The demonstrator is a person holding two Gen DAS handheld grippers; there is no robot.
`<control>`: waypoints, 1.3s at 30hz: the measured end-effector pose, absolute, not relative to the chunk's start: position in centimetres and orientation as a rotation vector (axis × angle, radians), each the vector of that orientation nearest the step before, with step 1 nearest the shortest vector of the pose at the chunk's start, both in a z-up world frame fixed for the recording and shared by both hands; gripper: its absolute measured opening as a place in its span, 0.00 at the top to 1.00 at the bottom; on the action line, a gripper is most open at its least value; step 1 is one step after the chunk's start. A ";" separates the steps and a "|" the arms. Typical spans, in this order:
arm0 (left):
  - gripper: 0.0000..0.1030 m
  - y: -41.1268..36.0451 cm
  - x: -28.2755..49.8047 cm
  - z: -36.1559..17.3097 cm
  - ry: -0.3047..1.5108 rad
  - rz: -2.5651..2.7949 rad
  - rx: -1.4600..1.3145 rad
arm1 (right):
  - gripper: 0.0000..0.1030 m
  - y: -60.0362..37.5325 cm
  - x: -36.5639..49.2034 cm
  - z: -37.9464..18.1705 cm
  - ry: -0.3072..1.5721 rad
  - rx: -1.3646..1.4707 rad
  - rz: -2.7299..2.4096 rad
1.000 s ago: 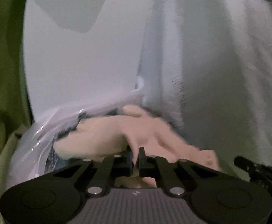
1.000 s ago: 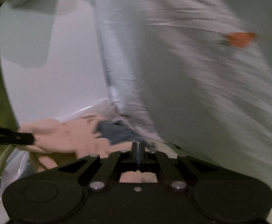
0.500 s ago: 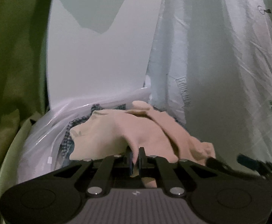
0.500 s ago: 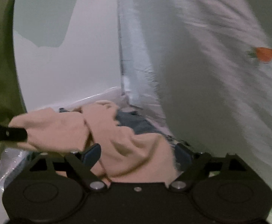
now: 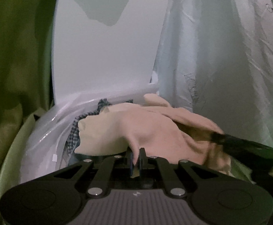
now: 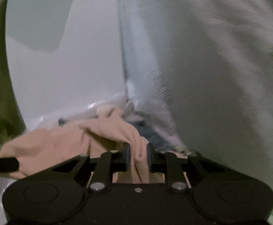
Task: Fold clothes
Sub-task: 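Pull the beige shirt out of the pile and lay it on the table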
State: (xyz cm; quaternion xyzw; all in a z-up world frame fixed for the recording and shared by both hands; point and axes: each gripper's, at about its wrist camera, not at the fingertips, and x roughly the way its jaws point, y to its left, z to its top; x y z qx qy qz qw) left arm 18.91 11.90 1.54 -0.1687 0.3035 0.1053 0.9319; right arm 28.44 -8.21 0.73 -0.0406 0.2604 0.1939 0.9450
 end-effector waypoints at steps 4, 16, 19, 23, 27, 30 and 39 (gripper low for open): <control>0.94 10.7 17.1 3.6 0.570 0.187 -0.316 | 0.83 -13.8 23.6 3.4 0.447 -0.005 0.323; 0.94 -3.6 9.0 2.8 0.637 -0.097 -0.234 | 0.83 -37.0 0.7 2.1 0.500 -0.036 -0.221; 0.94 -7.9 6.2 -1.2 0.786 -0.152 -0.234 | 0.82 -43.3 -3.8 -1.3 0.678 0.045 -0.353; 0.94 -11.5 2.3 -5.3 0.945 -0.149 -0.234 | 0.77 -48.5 -8.5 -3.4 0.799 0.112 -0.396; 0.94 -11.8 0.8 -6.4 0.978 -0.112 -0.258 | 0.60 -49.7 -8.7 -2.7 0.760 0.091 -0.338; 0.94 -11.8 0.6 -6.3 0.965 -0.079 -0.282 | 0.46 -49.7 -7.1 -1.8 0.720 0.066 -0.277; 0.94 -11.7 2.3 -6.9 0.978 -0.046 -0.310 | 0.24 -45.3 -0.3 -3.0 0.730 -0.035 -0.095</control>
